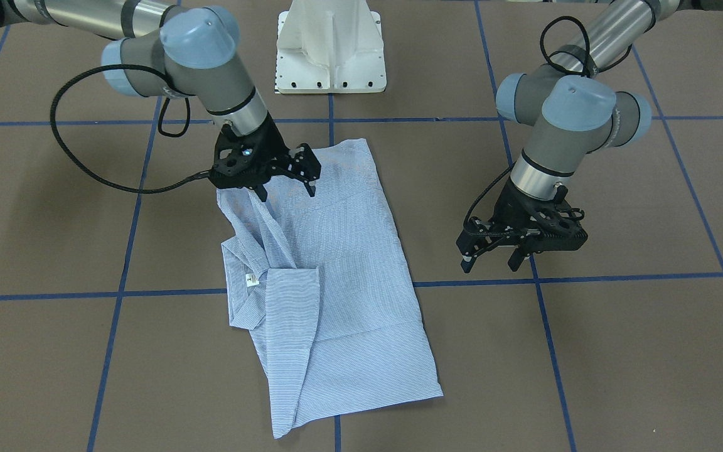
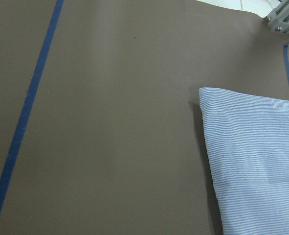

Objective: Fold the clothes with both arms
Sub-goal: 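Fold the side edge over toward the shirt center with the right gripper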

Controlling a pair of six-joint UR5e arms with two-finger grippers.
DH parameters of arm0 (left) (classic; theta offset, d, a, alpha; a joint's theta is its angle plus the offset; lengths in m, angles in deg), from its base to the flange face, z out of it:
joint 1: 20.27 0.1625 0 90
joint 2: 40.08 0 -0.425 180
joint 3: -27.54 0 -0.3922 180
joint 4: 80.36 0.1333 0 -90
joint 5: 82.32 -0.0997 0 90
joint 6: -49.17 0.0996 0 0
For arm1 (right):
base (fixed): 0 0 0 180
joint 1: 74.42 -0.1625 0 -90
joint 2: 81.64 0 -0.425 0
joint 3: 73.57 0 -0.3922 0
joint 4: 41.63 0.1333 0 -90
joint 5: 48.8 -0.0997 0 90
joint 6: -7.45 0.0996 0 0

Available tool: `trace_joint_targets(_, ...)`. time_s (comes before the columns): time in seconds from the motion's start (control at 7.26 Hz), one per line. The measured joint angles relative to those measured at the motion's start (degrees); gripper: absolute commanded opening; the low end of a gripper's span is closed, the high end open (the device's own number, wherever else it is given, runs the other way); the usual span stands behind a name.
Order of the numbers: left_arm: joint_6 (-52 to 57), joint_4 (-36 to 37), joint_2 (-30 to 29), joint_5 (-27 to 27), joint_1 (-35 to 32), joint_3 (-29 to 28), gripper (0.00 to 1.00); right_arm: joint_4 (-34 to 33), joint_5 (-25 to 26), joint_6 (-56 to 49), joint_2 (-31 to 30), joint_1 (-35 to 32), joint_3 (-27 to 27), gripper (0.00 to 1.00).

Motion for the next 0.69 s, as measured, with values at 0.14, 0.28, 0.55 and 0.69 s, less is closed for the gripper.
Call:
trace_joint_targets(0.14,0.00,0.00,0.03,0.00,0.00,0.00,0.99,-0.38,1.30,-1.19,2.57,1.06,-3.77,1.00)
trace_joint_targets(0.28,0.00,0.00,0.05,0.01,0.00,0.00,0.99,-0.48,1.71,-2.20,4.35,1.70,-7.10,1.00)
trace_joint_targets(0.55,0.06,-0.02,0.05,0.01,0.00,-0.01,0.99,-0.59,1.55,-4.44,7.44,2.14,-12.93,1.00)
trace_joint_targets(0.69,0.08,-0.05,0.05,0.01,0.00,-0.05,0.99,-0.77,1.11,-5.02,7.67,2.14,-14.19,1.00)
